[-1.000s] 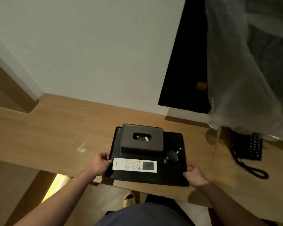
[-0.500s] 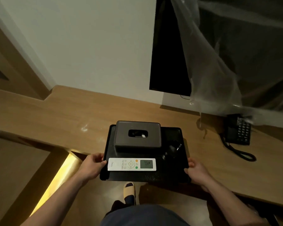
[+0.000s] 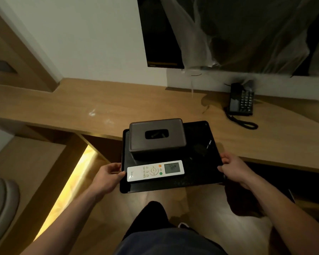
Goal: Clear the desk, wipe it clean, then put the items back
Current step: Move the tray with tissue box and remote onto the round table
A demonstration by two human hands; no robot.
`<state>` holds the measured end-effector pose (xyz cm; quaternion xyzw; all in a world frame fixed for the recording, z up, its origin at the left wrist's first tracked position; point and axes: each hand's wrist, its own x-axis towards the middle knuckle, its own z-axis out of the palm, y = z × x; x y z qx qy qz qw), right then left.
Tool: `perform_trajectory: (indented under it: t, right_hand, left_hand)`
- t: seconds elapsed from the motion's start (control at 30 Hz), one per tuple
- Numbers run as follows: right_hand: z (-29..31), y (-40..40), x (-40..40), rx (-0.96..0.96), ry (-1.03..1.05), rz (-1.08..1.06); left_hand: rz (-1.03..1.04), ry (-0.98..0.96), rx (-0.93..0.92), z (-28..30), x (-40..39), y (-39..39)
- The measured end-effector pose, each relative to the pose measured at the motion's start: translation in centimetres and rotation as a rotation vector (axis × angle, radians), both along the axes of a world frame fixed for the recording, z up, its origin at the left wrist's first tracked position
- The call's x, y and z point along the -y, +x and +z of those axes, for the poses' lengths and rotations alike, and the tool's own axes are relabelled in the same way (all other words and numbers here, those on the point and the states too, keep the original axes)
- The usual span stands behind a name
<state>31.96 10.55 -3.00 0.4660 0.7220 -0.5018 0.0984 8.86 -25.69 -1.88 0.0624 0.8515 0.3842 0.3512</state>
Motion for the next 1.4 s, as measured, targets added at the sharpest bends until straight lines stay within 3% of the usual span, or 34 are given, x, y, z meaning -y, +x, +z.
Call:
perform_trajectory:
  t: [0.27, 0.73, 1.0, 1.4]
  right_hand:
    - [1.1, 9.7, 6.0, -0.068, -0.016, -0.122]
    - [1.8, 29.2, 14.8, 0.007, 0.030, -0.449]
    - [4.9, 43.4, 13.9, 0.029, 0.103, -0.523]
    - [8.2, 68.0, 8.0, 0.049, 0.125, -0.501]
  left_hand:
    - [-0.118, -0.055, -0.103, 1.4, 1.7, 5.3]
    - [-0.403, -0.097, -0.032, 3.3, 1.3, 17.9]
    - [-0.522, -0.035, -0.071, 4.7, -4.0, 30.4]
    - [-0.567, 0.032, 0.018, 5.4, -9.9, 52.1]
